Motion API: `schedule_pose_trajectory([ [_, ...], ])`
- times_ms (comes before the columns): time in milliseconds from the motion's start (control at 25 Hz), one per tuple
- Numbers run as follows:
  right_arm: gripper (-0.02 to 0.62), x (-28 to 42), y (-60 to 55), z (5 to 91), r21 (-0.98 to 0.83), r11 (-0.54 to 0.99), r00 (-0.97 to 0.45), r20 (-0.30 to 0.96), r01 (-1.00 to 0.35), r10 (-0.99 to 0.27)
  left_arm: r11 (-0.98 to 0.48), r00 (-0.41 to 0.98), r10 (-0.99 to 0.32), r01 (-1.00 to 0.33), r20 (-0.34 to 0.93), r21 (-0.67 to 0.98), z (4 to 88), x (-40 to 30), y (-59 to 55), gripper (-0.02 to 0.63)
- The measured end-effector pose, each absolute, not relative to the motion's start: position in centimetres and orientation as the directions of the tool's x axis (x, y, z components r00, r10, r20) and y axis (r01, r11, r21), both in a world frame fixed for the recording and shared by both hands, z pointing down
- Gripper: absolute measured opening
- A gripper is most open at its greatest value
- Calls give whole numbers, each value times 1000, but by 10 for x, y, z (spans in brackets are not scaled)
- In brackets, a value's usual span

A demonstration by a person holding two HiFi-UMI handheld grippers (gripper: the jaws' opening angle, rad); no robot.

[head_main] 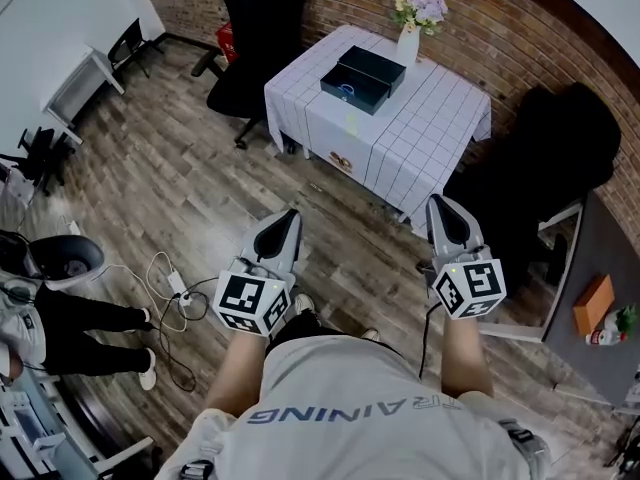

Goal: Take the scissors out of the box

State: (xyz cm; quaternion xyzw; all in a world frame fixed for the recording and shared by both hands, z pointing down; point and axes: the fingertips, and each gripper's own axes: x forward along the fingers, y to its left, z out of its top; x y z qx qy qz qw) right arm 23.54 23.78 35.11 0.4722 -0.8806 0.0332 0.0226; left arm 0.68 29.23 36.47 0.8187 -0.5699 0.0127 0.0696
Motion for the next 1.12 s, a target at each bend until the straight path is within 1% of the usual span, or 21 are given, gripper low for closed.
schedule_pose_trajectory([
  [120,14,223,229,351,-49,531,-533,57,-846,-844,-348,359,-927,-931,103,114,369,-9,283,3],
  [640,14,140,189,349,-44,487,-488,80,-873,-869,-421,434,-895,-899,105,122,373,-91,229,3],
  [960,14,121,158,365,-57,481,-485,132,-875,-865,-441,464,-874,-882,142,165,388,-104,199,3],
  [1120,14,119,127,378,-81,485,-492,143,-871,-859,-439,457,-878,-887,144,144,389,-107,179,3],
])
